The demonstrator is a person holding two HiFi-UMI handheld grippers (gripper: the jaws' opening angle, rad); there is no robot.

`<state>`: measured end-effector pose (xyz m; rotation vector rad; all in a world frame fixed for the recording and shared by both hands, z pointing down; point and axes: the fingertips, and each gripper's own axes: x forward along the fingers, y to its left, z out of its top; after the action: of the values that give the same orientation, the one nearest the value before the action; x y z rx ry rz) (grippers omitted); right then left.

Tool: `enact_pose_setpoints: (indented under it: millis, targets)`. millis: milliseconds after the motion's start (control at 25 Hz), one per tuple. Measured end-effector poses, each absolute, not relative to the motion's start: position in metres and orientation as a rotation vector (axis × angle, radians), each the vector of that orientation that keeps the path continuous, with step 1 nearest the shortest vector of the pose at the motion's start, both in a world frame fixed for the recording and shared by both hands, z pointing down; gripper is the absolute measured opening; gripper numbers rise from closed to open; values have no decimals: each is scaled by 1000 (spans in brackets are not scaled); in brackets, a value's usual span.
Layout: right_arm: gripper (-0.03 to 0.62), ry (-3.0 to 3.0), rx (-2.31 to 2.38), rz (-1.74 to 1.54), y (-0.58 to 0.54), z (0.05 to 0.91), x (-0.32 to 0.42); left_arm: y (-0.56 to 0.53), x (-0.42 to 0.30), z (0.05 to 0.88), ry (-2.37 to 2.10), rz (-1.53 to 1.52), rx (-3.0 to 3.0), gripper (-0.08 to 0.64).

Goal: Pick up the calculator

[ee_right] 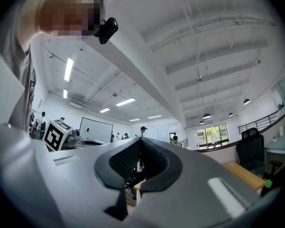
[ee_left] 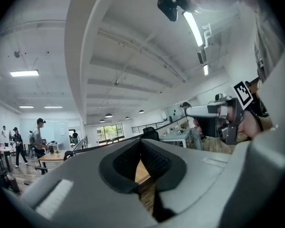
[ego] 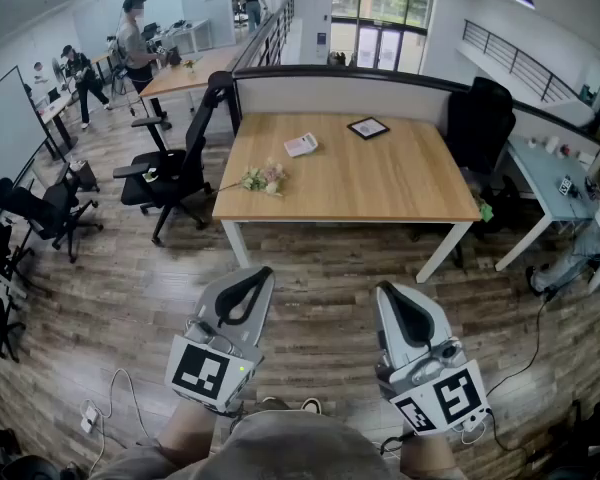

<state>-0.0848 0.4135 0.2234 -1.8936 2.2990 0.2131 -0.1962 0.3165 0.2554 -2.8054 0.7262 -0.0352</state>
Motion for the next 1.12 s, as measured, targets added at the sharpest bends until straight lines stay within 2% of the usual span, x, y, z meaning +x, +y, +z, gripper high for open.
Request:
enact_pose_setpoints:
  millis: [600, 680, 760, 1120]
  targets:
    - [14, 2241, -1891, 148, 403, 230, -67, 307, -193, 261, 742, -71, -2809, 2]
    - [74, 2215, -1913, 153, 396, 229, -61, 301, -190, 261, 742, -69, -2807, 0]
    - [181, 2220, -1922, 153, 386, 230, -57, 292, -187, 263, 741, -70, -2806, 2]
    - [193, 2259, -1932, 130, 329, 233, -35, 237, -156, 259, 716, -50, -2821, 2]
